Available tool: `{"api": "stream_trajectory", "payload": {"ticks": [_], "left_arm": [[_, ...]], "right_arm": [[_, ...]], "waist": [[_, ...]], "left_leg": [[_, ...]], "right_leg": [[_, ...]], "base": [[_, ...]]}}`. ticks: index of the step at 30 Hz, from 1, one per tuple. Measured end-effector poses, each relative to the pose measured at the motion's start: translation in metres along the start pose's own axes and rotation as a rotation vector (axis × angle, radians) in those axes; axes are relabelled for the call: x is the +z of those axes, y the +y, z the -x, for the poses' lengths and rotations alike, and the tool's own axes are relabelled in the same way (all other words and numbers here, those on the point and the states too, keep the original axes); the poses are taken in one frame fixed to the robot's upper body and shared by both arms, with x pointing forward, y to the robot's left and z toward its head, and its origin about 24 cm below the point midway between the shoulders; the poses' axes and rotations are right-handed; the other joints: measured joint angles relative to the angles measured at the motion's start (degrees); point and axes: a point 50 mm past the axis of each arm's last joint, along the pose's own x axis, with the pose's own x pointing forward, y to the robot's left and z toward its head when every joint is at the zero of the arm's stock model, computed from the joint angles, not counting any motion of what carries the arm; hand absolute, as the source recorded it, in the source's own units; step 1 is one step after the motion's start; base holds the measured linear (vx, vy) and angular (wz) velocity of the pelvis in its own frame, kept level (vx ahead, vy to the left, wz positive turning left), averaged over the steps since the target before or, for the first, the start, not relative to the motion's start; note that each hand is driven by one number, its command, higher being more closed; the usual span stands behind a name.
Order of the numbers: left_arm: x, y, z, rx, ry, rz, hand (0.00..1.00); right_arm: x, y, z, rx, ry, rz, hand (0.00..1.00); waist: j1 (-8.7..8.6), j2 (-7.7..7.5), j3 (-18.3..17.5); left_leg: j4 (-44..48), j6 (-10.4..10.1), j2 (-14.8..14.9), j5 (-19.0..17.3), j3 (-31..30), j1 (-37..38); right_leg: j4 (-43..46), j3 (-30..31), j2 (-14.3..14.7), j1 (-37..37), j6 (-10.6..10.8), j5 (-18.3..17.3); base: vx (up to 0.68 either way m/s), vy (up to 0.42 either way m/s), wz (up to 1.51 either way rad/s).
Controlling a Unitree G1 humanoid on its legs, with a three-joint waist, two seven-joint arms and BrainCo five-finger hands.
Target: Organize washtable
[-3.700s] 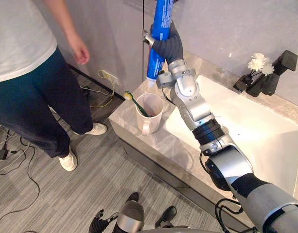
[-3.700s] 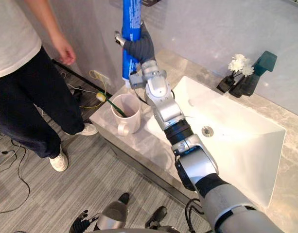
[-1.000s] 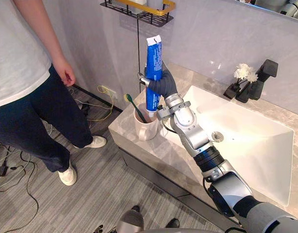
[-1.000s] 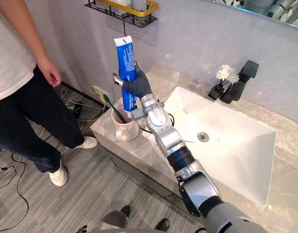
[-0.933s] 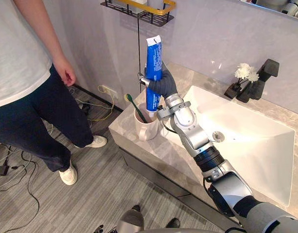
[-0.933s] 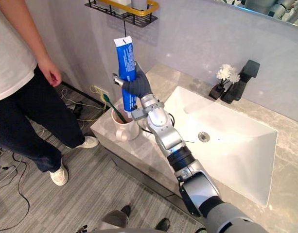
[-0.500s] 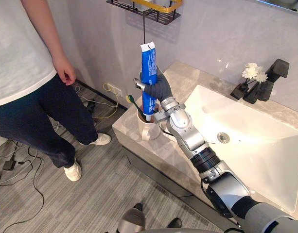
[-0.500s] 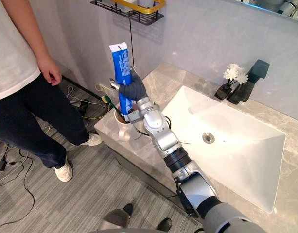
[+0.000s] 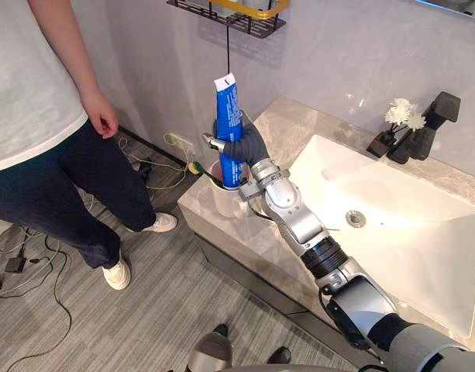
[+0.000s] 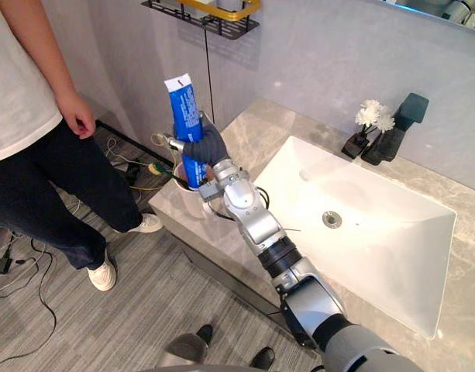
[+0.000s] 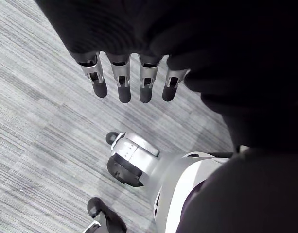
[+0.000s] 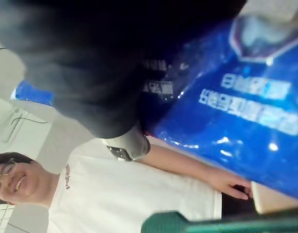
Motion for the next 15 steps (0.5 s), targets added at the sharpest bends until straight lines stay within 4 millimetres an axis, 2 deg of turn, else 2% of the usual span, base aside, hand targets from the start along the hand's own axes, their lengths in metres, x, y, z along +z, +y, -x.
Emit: {"api": "stream_trajectory", "payload": {"ticks": [15], "left_arm": [[-0.0002, -0.0019, 0.0001, 0.007, 0.002, 0.005, 0.00]], "right_arm": [[0.0000, -0.0002, 0.0001, 0.000, 0.001, -0.001, 0.00]], "waist": [[-0.12, 0.59, 0.4]], "left_leg": [[-0.1, 0.0, 0.0, 0.0, 0.7, 0.6]], "right_leg": [[0.0, 0.7, 0.0, 0.3, 0.0, 0.0]], "base": [[0.00, 0.000, -0.01]]}}
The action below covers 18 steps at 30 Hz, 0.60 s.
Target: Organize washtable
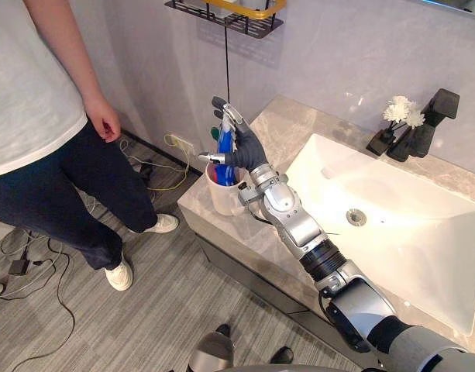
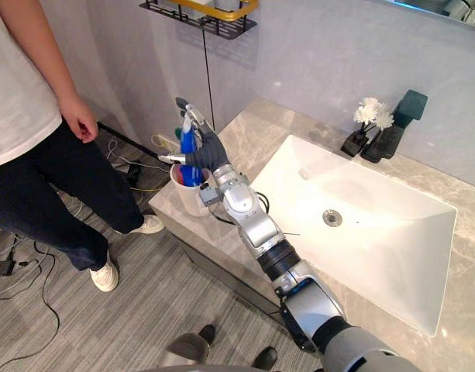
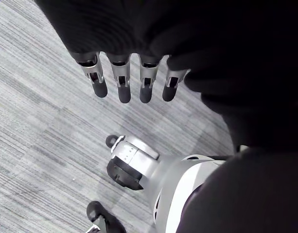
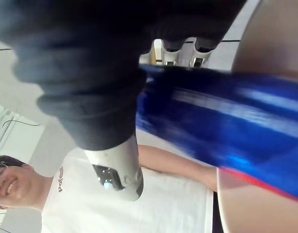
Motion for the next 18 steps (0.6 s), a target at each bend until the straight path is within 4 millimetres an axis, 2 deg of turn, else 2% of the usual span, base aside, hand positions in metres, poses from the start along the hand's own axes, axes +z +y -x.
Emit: {"api": "stream_trajectory", "payload": {"ticks": [12, 16, 18], "left_arm": [[-0.001, 0.000, 0.000, 0.000, 0.006, 0.001, 0.00], [-0.001, 0.000, 0.000, 0.001, 0.011, 0.001, 0.00], [-0.002, 0.000, 0.000, 0.001, 0.015, 0.002, 0.00]], "right_arm": [[-0.003, -0.002, 0.005, -0.009, 0.005, -0.013, 0.00], [0.006, -0.002, 0.007, -0.005, -0.033, -0.019, 0.00], [0.016, -0.006, 0.007, 0.003, -0.079, -0.013, 0.00]], "waist": [[-0.16, -0.04, 0.0], [-0.36, -0.05, 0.0], [-0.86, -0.12, -0.1]], "left_leg": [[-0.1, 0.0, 0.0, 0.0, 0.6, 0.4], [-0.2, 0.0, 0.1, 0.0, 1.3, 0.9], [-0.4, 0.0, 0.1, 0.0, 1.5, 1.1]], "right_leg": [[0.0, 0.6, 0.0, 0.1, -0.1, 0.1], [0.0, 1.4, 0.0, 0.2, -0.3, 0.3], [0.0, 1.5, 0.0, 0.3, -0.2, 0.3]], "base": [[0.00, 0.005, -0.01], [0.00, 0.043, -0.09], [-0.01, 0.042, -0.05]]}}
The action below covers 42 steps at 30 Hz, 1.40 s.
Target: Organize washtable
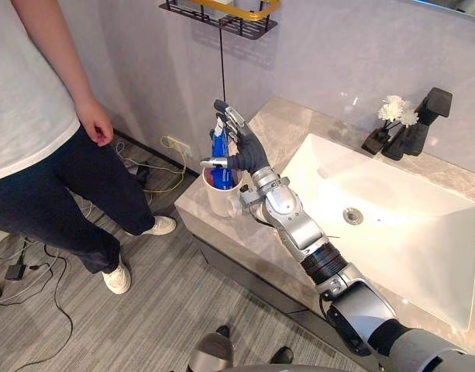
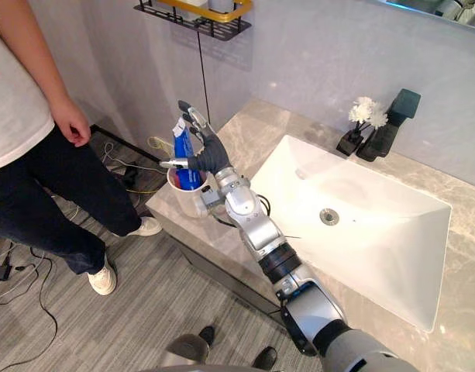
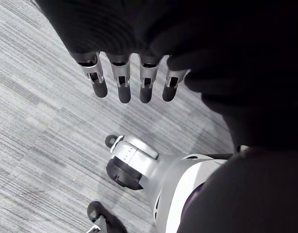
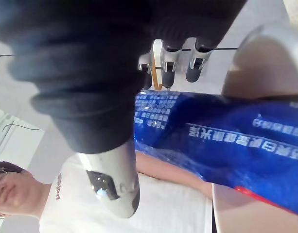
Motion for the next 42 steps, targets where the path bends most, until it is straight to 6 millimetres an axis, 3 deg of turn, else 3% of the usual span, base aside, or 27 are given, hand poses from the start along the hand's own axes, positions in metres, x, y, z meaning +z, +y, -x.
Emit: {"api": "stream_trajectory", "payload": {"ticks": [8, 11, 16, 18, 21, 22, 24, 26, 28, 31, 33, 35, 39, 42], "left_arm": [[-0.004, 0.001, 0.001, 0.007, 0.012, 0.022, 0.00], [-0.006, 0.002, 0.002, 0.004, 0.018, 0.027, 0.00], [-0.012, 0.004, 0.004, 0.005, 0.037, 0.034, 0.00], [-0.016, 0.005, 0.005, 0.008, 0.048, 0.037, 0.00], [-0.023, 0.003, 0.008, 0.018, 0.070, 0.085, 0.00], [-0.024, 0.003, 0.008, 0.018, 0.074, 0.083, 0.00], [-0.031, 0.003, 0.011, 0.016, 0.096, 0.089, 0.00], [-0.035, 0.003, 0.012, 0.010, 0.110, 0.088, 0.00], [-0.040, 0.003, 0.014, 0.007, 0.129, 0.087, 0.00], [-0.047, 0.002, 0.016, 0.007, 0.156, 0.088, 0.00], [-0.048, 0.002, 0.017, 0.001, 0.163, 0.081, 0.00], [-0.052, 0.000, 0.018, -0.007, 0.185, 0.074, 0.00], [-0.053, -0.001, 0.018, -0.012, 0.190, 0.079, 0.00], [-0.049, -0.003, 0.016, 0.006, 0.177, 0.141, 0.00]], "right_arm": [[0.011, -0.023, 0.017, 0.006, -0.052, 0.024, 0.00], [0.033, -0.037, 0.022, 0.005, -0.136, 0.056, 0.00], [0.088, -0.084, 0.045, -0.136, -0.353, 0.140, 0.00], [0.125, -0.117, 0.069, -0.256, -0.504, 0.242, 0.00], [0.166, -0.151, 0.106, -0.458, -0.675, 0.386, 0.00], [0.173, -0.158, 0.116, -0.506, -0.704, 0.421, 0.00], [0.196, -0.179, 0.154, -0.685, -0.777, 0.562, 0.00], [0.207, -0.189, 0.175, -0.783, -0.796, 0.641, 0.00], [0.216, -0.205, 0.209, -0.927, -0.768, 0.770, 0.00], [0.204, -0.232, 0.250, -1.155, -0.611, 0.816, 0.00], [0.192, -0.243, 0.271, -1.258, -0.507, 0.812, 0.00], [0.171, -0.253, 0.305, -1.405, -0.309, 0.825, 0.00], [0.125, -0.247, 0.361, -1.680, -0.018, 0.758, 0.00], [0.086, -0.217, 0.405, -1.916, 0.190, 0.656, 0.00]], "waist": [[-0.97, -0.58, -0.4], [-1.85, -0.81, -0.5], [-4.08, -1.27, -0.8], [-5.40, -1.43, -1.2], [-7.39, -1.42, -1.8], [-7.73, -1.42, -2.0], [-9.35, -1.23, -3.1], [-10.35, -0.94, -3.5], [-11.30, -0.64, -4.9], [-13.14, -0.44, -6.0], [-13.47, 0.02, -6.4], [-13.72, 0.75, -7.6], [-14.86, 1.96, -8.3], [-14.98, 3.31, -9.1]], "left_leg": [[-0.6, 0.0, 0.1, 0.0, 0.8, 0.9], [-0.6, 0.0, 0.1, 0.0, 1.5, 1.2], [-1.1, 0.0, 0.1, 0.0, 3.0, 3.0], [-1.8, 0.4, 0.2, 0.2, 3.8, 3.5], [-1.9, 0.6, 0.2, 0.1, 5.5, 4.7], [-1.9, 0.7, 0.2, 0.1, 5.8, 4.8], [-2.0, 0.9, 0.1, -0.1, 6.3, 4.9], [-2.3, 1.0, 0.1, -0.1, 6.3, 5.0], [-2.5, 1.2, 0.2, -0.3, 6.7, 4.4], [-2.7, 1.2, 0.3, -0.3, 7.1, 3.6], [-2.7, 1.3, 0.3, -0.3, 7.5, 3.6], [-2.8, 1.4, 0.3, -0.5, 8.5, 2.7], [-3.8, 1.5, 0.7, -0.5, 9.9, 2.4], [-3.3, 1.5, 0.8, -0.5, 12.9, 2.9]], "right_leg": [[0.2, 0.8, 0.0, 0.2, -0.2, 0.3], [0.2, 1.9, 0.0, 0.2, -0.2, 0.5], [0.2, 3.2, -0.1, 1.0, -0.1, 0.7], [0.1, 3.8, -0.1, 1.0, 0.0, 1.0], [-0.1, 5.2, -0.1, 1.0, 0.4, 0.9], [-0.1, 5.4, -0.1, 1.0, 0.4, 0.9], [-0.1, 5.5, -0.2, 0.8, 0.3, 0.8], [-0.1, 5.5, -0.3, 0.8, 0.1, 0.6], [-0.1, 5.5, -0.3, -0.1, 0.1, 0.6], [-0.1, 5.5, -0.3, -1.1, 0.0, 0.6], [-0.1, 5.8, -0.3, -1.4, 0.0, 0.6], [-0.1, 6.4, -0.3, -2.7, 0.1, 0.6], [-0.1, 6.3, -0.2, -4.1, 0.1, 0.6], [0.0, 4.3, -0.8, -3.9, 0.3, 0.3]], "base": [[0.00, 0.037, -0.06], [0.00, 0.046, -0.11], [-0.01, 0.044, -0.14], [-0.02, 0.045, -0.19], [-0.03, 0.053, -0.26], [-0.02, 0.051, -0.19], [-0.01, 0.046, -0.09], [-0.01, 0.040, -0.05], [0.00, 0.040, -0.07], [0.03, 0.032, -0.08], [0.04, 0.035, -0.15], [0.05, 0.044, -0.20], [0.06, 0.026, -0.17], [0.08, 0.029, -0.27]]}}
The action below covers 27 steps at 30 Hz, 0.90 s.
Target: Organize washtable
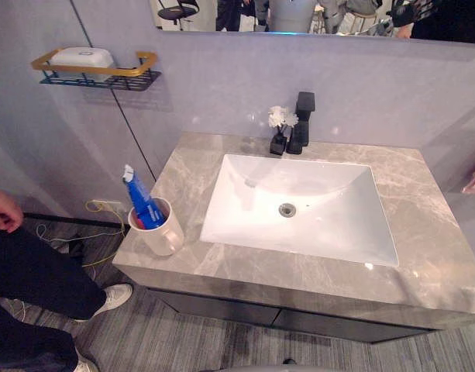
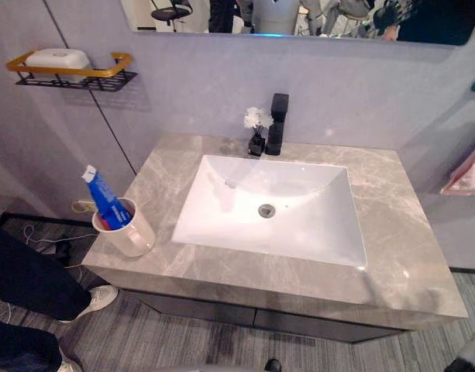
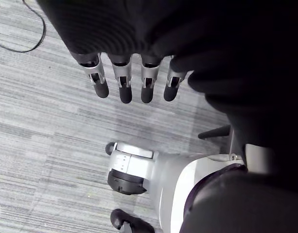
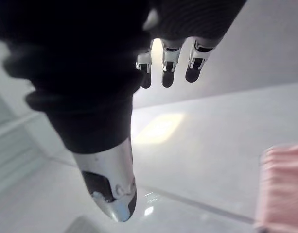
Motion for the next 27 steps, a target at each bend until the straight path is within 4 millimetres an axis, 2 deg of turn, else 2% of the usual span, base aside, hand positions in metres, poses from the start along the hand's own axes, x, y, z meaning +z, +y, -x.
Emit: {"api": "stream_trajectory", "payload": {"ticks": [1, 3, 4, 9, 11, 16, 18, 21, 27], "left_arm": [[0.002, 0.000, 0.000, 0.006, -0.010, 0.020, 0.00], [0.010, 0.001, -0.001, 0.010, -0.045, 0.048, 0.00], [0.009, 0.001, 0.000, 0.008, -0.043, 0.050, 0.00], [0.010, 0.000, 0.000, 0.007, -0.049, 0.051, 0.00], [0.012, 0.000, 0.000, 0.008, -0.054, 0.054, 0.00], [0.012, 0.001, 0.000, 0.007, -0.052, 0.068, 0.00], [0.012, 0.001, 0.000, 0.006, -0.053, 0.068, 0.00], [0.013, 0.000, -0.001, 0.002, -0.056, 0.055, 0.00], [0.017, 0.000, -0.003, -0.010, -0.060, 0.015, 0.00]], "right_arm": [[-0.008, -0.005, 0.007, -0.019, 0.040, 0.016, 0.00], [-0.033, -0.017, 0.036, -0.063, 0.179, 0.066, 0.00], [-0.038, -0.018, 0.043, -0.064, 0.209, 0.074, 0.00], [-0.070, -0.018, 0.068, 0.028, 0.375, 0.152, 0.00], [-0.086, -0.010, 0.084, 0.115, 0.463, 0.167, 0.00], [-0.119, -0.004, 0.123, 0.320, 0.652, 0.234, 0.00], [-0.136, -0.007, 0.149, 0.443, 0.771, 0.292, 0.00], [-0.150, -0.011, 0.172, 0.554, 0.873, 0.349, 0.00], [-0.168, -0.032, 0.202, 0.638, 1.018, 0.451, 0.00]], "waist": [[-0.16, 0.06, 0.0], [-1.02, 0.10, 0.0], [-1.34, 0.12, 0.0], [-1.39, 0.40, 0.1], [-1.24, 0.37, 0.1], [-1.30, 0.35, 0.1], [-1.27, 0.38, 0.1], [-1.05, 0.43, 0.1], [-0.84, 0.54, 1.0]], "left_leg": [[0.4, 0.0, 0.0, 0.0, 0.4, 0.0], [2.0, 0.0, -0.1, 0.0, 2.2, 0.7], [2.1, 0.0, 0.0, 0.0, 2.8, 1.0], [2.8, 0.0, 0.1, 0.0, 6.5, 2.6], [2.5, 0.0, 0.0, 0.0, 7.2, 2.6], [2.6, -0.4, -0.2, -0.3, 10.2, 3.6], [2.6, -0.7, -0.1, -0.4, 10.8, 3.6], [1.6, -1.1, 0.2, -0.7, 10.8, 3.6], [0.6, -1.4, 0.2, -1.5, 10.8, 4.0]], "right_leg": [[0.0, -0.2, -0.1, 0.2, 0.1, 0.0], [0.0, -1.2, -0.4, 1.6, 0.3, -0.5], [0.0, -1.2, -0.5, 1.9, 0.3, -0.7], [6.3, -4.1, -2.5, 1.5, 1.3, -4.6], [8.4, -4.3, -3.3, 0.6, 1.9, -5.5], [9.0, -2.7, -3.7, 0.6, 2.2, -4.8], [8.9, -2.4, -3.6, 0.7, 2.4, -4.8], [8.1, -2.7, -3.1, 0.7, 2.4, -4.1], [4.0, -2.5, -2.0, 2.6, 2.4, -1.1]], "base": [[0.07, 0.024, -0.23], [0.06, 0.010, -0.12], [0.05, 0.009, -0.12], [0.02, 0.051, 0.01], [0.01, 0.070, 0.11], [-0.01, 0.056, -0.16], [-0.03, 0.016, 0.00], [-0.04, 0.016, 0.09], [-0.04, 0.031, -0.01]]}}
